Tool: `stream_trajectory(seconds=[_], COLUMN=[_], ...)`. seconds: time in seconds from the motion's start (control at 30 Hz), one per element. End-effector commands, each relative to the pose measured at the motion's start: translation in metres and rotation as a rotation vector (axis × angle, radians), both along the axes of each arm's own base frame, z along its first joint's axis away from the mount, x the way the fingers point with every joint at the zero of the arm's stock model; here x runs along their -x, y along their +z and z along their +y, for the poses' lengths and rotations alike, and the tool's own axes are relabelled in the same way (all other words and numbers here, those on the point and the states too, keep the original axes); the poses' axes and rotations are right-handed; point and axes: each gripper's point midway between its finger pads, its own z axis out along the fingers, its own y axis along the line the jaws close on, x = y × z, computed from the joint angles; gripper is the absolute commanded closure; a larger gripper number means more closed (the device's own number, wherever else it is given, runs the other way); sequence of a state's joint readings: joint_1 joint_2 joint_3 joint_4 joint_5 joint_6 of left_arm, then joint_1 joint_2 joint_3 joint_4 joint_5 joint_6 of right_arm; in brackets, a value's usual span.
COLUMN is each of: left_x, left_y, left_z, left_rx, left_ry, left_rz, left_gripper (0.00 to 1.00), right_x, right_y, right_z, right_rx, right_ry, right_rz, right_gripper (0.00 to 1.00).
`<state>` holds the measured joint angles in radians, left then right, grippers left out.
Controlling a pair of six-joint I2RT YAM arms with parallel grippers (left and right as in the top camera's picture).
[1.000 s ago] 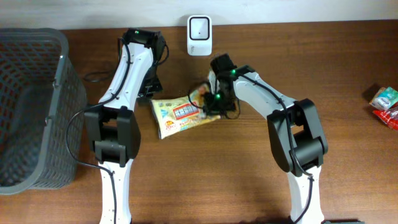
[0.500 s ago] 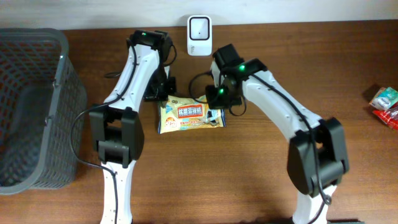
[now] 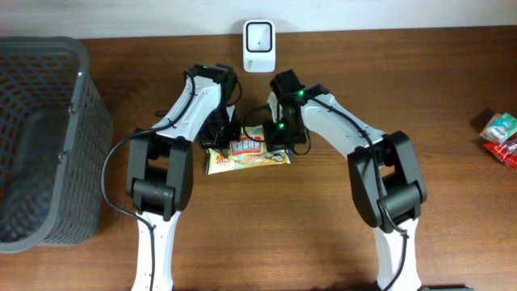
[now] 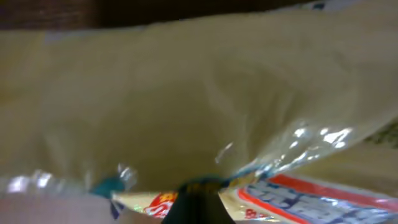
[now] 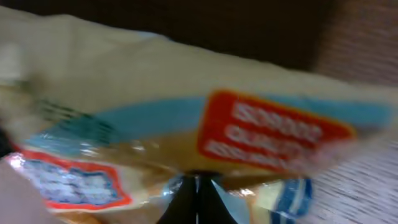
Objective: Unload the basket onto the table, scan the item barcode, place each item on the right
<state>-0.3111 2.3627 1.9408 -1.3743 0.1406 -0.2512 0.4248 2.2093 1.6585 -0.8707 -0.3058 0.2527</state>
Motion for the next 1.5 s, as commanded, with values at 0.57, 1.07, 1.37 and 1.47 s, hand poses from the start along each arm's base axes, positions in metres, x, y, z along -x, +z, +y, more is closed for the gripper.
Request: stream_trajectory(seconds=[0.57, 1.07, 1.37, 1.47], left_x=[-0.028, -0.011, -0.021, -0.036], left_y=[0.043, -0.021, 0.000, 0.038], left_z=[0.064, 0.005, 0.011, 0.031], left_rx=[-0.124, 0.121, 0.089, -0.029], left_ry=[0.193, 0.101, 0.099, 0.076], left_rz=[-0.066, -0.036, -0.063, -0.142], left_gripper=[0.22, 0.33, 1.00, 1.00], right_x=[-0.038, -0.053, -0.052, -0.052], right_y=[0.093, 0.092, 0.092, 0.092], right_z=[-0.107, -0.244, -0.262, -0.262], right_rx=[0.338, 0.352, 0.352, 0.352], right_ry=[-0.156, -0.461, -0.501, -0.501], right_rz=[-0.075, -0.010, -0.003, -0.003], right_gripper=[0.02, 0.01, 0.01, 0.01])
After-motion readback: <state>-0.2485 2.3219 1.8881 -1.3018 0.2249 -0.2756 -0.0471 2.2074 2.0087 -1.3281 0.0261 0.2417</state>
